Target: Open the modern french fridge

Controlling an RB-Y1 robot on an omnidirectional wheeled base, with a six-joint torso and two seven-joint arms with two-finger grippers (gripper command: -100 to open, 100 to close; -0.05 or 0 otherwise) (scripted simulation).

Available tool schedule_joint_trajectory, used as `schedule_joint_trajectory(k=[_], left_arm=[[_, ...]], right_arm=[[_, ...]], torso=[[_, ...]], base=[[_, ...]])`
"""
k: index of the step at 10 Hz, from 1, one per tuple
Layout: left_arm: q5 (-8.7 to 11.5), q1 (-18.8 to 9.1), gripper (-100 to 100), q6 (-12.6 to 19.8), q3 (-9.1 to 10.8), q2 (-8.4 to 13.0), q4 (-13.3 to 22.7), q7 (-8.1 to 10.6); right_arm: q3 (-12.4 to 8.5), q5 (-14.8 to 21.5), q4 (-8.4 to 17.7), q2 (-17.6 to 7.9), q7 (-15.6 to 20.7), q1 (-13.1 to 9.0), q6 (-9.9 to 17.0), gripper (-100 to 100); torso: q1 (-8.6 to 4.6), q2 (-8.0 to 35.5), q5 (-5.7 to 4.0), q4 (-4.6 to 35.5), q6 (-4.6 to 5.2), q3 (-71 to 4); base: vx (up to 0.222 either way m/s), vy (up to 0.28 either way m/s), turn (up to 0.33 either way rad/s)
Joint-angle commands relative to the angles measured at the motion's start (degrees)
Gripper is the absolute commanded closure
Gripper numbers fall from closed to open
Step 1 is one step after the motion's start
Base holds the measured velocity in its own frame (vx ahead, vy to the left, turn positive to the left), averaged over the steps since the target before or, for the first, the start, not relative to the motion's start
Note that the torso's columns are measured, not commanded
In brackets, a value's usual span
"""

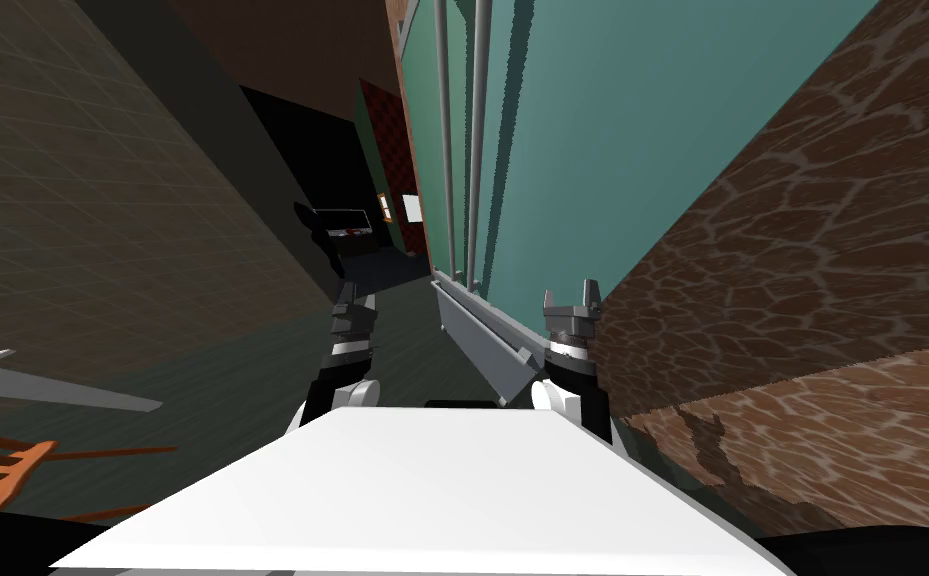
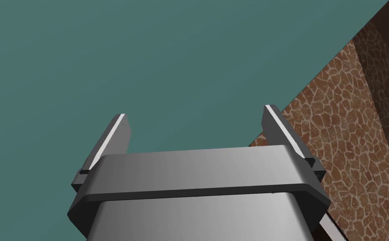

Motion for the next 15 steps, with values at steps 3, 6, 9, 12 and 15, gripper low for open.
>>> schedule_joint_trajectory(k=[3,6,9,12,15], left_arm=[[0.00,0.00,0,0.00,0.00,0.00,-0.01,0.00],[0.00,0.00,0,0.00,0.00,0.00,-0.01,0.00],[0.00,0.00,0,-0.01,0.00,0.00,-0.02,0.00],[0.00,0.00,0,0.00,0.00,0.00,0.01,0.00],[0.00,0.00,0,0.00,-0.01,-0.01,0.01,0.00]], right_arm=[[0.00,0.00,-0.01,0.00,0.00,0.00,0.00,0],[0.00,0.00,-0.01,0.00,0.00,0.00,0.00,0],[0.00,0.00,-0.02,0.00,0.00,0.00,-0.01,0],[-0.64,0.98,1.70,-6.12,1.63,-0.64,1.23,-100],[-1.71,2.61,4.36,-11.65,4.36,-1.65,3.26,-100]], torso=[[0.00,10.03,0.00,10.06,0.00,-20.14],[0.00,22.69,0.00,22.68,0.00,-45.36],[0.00,35.39,0.00,35.37,0.00,-70.73],[0.05,42.10,0.01,42.06,-0.01,-84.24],[0.03,42.28,0.01,42.28,-0.01,-84.56]], base=[[0.000,0.000,0.000],[0.000,0.000,0.000],[0.000,0.000,0.000],[-0.007,0.023,0.051],[-0.016,0.053,0.100]])
